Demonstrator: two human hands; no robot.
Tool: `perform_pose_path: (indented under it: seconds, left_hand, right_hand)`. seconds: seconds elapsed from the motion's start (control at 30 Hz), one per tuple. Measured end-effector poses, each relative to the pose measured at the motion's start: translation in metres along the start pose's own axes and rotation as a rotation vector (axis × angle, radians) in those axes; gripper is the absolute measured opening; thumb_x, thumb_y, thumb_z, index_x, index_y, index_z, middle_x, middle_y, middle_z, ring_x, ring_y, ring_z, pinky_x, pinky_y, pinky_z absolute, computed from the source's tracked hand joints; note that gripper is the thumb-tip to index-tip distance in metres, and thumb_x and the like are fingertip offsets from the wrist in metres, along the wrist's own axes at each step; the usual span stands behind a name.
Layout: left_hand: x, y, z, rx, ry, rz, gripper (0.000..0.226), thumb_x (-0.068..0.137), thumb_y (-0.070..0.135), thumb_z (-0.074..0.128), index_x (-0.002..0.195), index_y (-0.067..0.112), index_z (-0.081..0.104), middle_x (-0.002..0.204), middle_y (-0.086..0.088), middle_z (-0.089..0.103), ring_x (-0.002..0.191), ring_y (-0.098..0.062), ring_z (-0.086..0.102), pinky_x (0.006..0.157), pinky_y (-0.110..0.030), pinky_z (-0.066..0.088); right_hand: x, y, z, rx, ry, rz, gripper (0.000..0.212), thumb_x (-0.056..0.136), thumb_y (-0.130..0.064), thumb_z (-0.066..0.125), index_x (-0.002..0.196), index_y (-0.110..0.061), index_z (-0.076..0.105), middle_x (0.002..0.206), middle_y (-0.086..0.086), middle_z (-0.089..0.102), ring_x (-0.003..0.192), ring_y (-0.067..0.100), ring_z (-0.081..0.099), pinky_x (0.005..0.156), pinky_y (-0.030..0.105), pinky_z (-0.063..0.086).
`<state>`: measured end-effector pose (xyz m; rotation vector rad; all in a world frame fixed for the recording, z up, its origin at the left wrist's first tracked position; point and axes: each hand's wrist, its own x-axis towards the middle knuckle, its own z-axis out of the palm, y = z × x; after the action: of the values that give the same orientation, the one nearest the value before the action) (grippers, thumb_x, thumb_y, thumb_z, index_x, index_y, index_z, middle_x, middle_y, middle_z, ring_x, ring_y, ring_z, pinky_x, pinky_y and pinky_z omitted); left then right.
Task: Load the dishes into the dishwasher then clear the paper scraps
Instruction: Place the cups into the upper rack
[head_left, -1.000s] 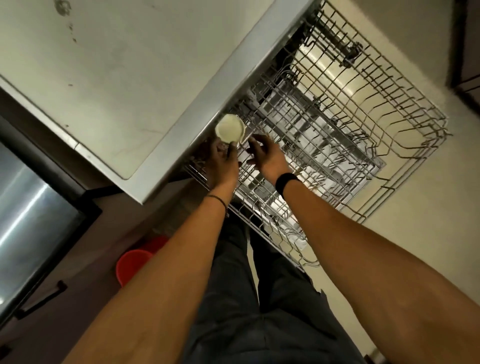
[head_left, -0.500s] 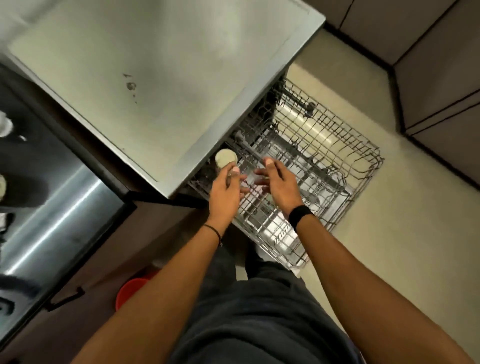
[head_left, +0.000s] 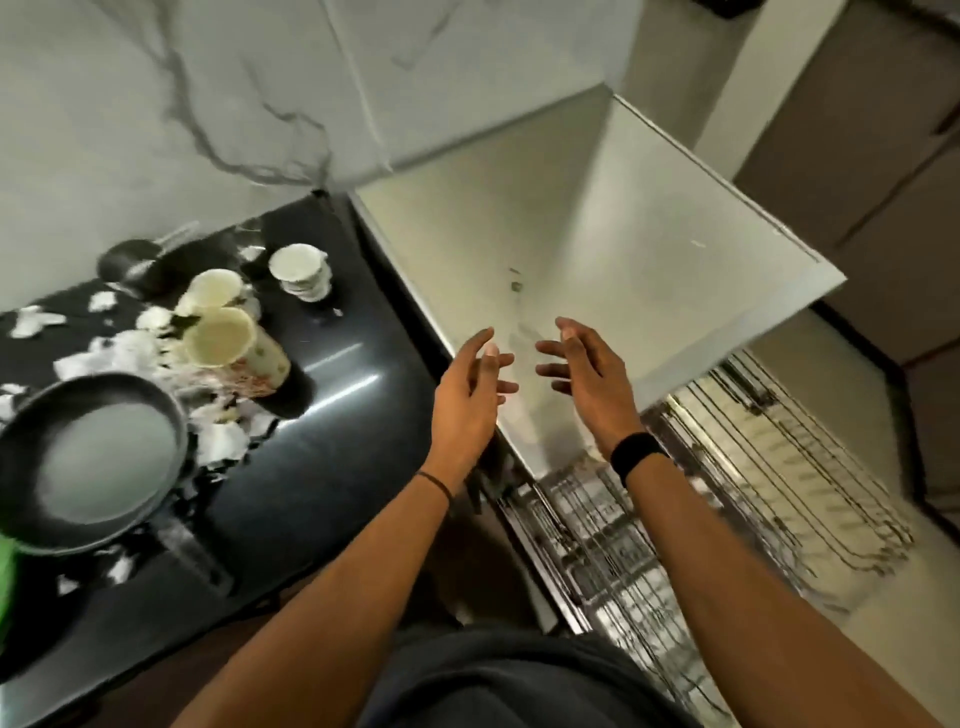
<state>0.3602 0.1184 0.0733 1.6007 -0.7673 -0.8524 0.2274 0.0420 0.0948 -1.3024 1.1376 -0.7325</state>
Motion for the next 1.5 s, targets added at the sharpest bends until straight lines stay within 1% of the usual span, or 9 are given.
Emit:
perform_pose_path:
  seconds: [0.23, 0.47, 0.63, 0.77, 0.9, 1.03, 1.2, 1.33, 1.5]
  left_hand:
    - [0.032, 0.004, -0.145, -0.053, 0.212, 0.058, 0.031, 0.109, 0.031, 0.046, 0.138, 0.027, 0.055, 0.112, 0.002, 0.074, 0.086, -0.023, 0.076, 0.081, -0.045, 0.059]
    - [0.021, 0.001, -0.253, -0.055, 0.442, 0.105, 0.029, 0.103, 0.044, 0.05, 0.131, 0.042, 0.059, 0.113, 0.002, 0.074, 0.094, -0.026, 0.075, 0.086, -0.056, 0.06]
    - [0.009, -0.006, -0.3, -0.055, 0.587, 0.082, 0.031, 0.108, 0.033, 0.049, 0.137, 0.026, 0.058, 0.112, 0.003, 0.075, 0.087, -0.023, 0.075, 0.084, -0.051, 0.061]
    - [0.009, -0.014, -0.311, -0.034, 0.619, 0.072, 0.029, 0.108, 0.031, 0.05, 0.135, 0.026, 0.058, 0.113, 0.004, 0.072, 0.088, -0.02, 0.073, 0.084, -0.049, 0.061]
    - [0.015, -0.024, -0.306, 0.012, 0.552, 0.024, 0.031, 0.105, 0.033, 0.054, 0.136, 0.031, 0.059, 0.12, 0.005, 0.068, 0.103, -0.016, 0.069, 0.092, -0.045, 0.059]
    - [0.025, -0.022, -0.284, 0.079, 0.413, 0.019, 0.036, 0.104, 0.029, 0.055, 0.141, 0.029, 0.057, 0.133, 0.009, 0.063, 0.12, 0.0, 0.059, 0.1, -0.02, 0.051]
    - [0.037, -0.018, -0.214, 0.031, 0.153, 0.079, 0.034, 0.104, 0.028, 0.057, 0.137, 0.022, 0.06, 0.134, 0.006, 0.065, 0.125, -0.006, 0.059, 0.105, -0.032, 0.051]
    - [0.034, -0.005, -0.145, -0.053, -0.044, 0.103, 0.033, 0.106, 0.02, 0.054, 0.137, 0.013, 0.061, 0.131, 0.003, 0.068, 0.12, -0.004, 0.063, 0.097, -0.019, 0.051]
    - [0.018, 0.005, -0.054, -0.068, -0.313, 0.086, 0.034, 0.106, 0.027, 0.053, 0.14, 0.023, 0.058, 0.132, 0.009, 0.066, 0.123, -0.003, 0.061, 0.101, -0.023, 0.05]
  right_hand:
    - [0.028, -0.027, 0.151, -0.078, -0.204, -0.095, 0.032, 0.103, -0.024, 0.057, 0.136, -0.024, 0.058, 0.114, 0.0, 0.073, 0.092, 0.011, 0.073, 0.081, 0.027, 0.055]
    - [0.026, -0.028, 0.278, -0.208, -0.511, -0.156, 0.067, 0.083, -0.022, 0.083, 0.142, -0.021, 0.052, 0.135, 0.001, 0.06, 0.116, 0.015, 0.064, 0.095, 0.02, 0.053]
    - [0.025, -0.031, 0.318, -0.248, -0.578, -0.211, 0.082, 0.073, -0.026, 0.091, 0.142, -0.027, 0.045, 0.13, -0.02, 0.056, 0.116, -0.017, 0.052, 0.091, 0.002, 0.042]
    - [0.03, -0.024, 0.33, -0.285, -0.537, -0.219, 0.09, 0.068, -0.029, 0.094, 0.144, -0.025, 0.046, 0.135, -0.012, 0.058, 0.121, 0.0, 0.055, 0.092, 0.004, 0.041]
    - [0.027, -0.023, 0.327, -0.294, -0.495, -0.225, 0.083, 0.068, -0.038, 0.094, 0.138, -0.031, 0.05, 0.13, -0.016, 0.061, 0.119, 0.0, 0.057, 0.094, 0.013, 0.044]
    - [0.02, -0.023, 0.293, -0.227, -0.401, -0.201, 0.073, 0.072, -0.039, 0.091, 0.135, -0.032, 0.054, 0.127, -0.018, 0.062, 0.118, -0.004, 0.057, 0.095, 0.013, 0.046]
    - [0.011, -0.025, 0.214, -0.141, -0.258, -0.132, 0.066, 0.075, -0.037, 0.088, 0.132, -0.031, 0.055, 0.124, -0.014, 0.065, 0.112, -0.005, 0.061, 0.093, 0.017, 0.052]
    - [0.003, -0.023, 0.139, -0.132, -0.111, -0.114, 0.066, 0.078, -0.037, 0.086, 0.136, -0.026, 0.056, 0.127, -0.011, 0.066, 0.113, 0.002, 0.063, 0.097, 0.028, 0.055]
    - [-0.02, -0.012, 0.04, -0.043, 0.074, -0.028, 0.064, 0.076, -0.046, 0.085, 0.13, -0.025, 0.06, 0.122, -0.004, 0.071, 0.111, 0.012, 0.067, 0.097, 0.041, 0.057]
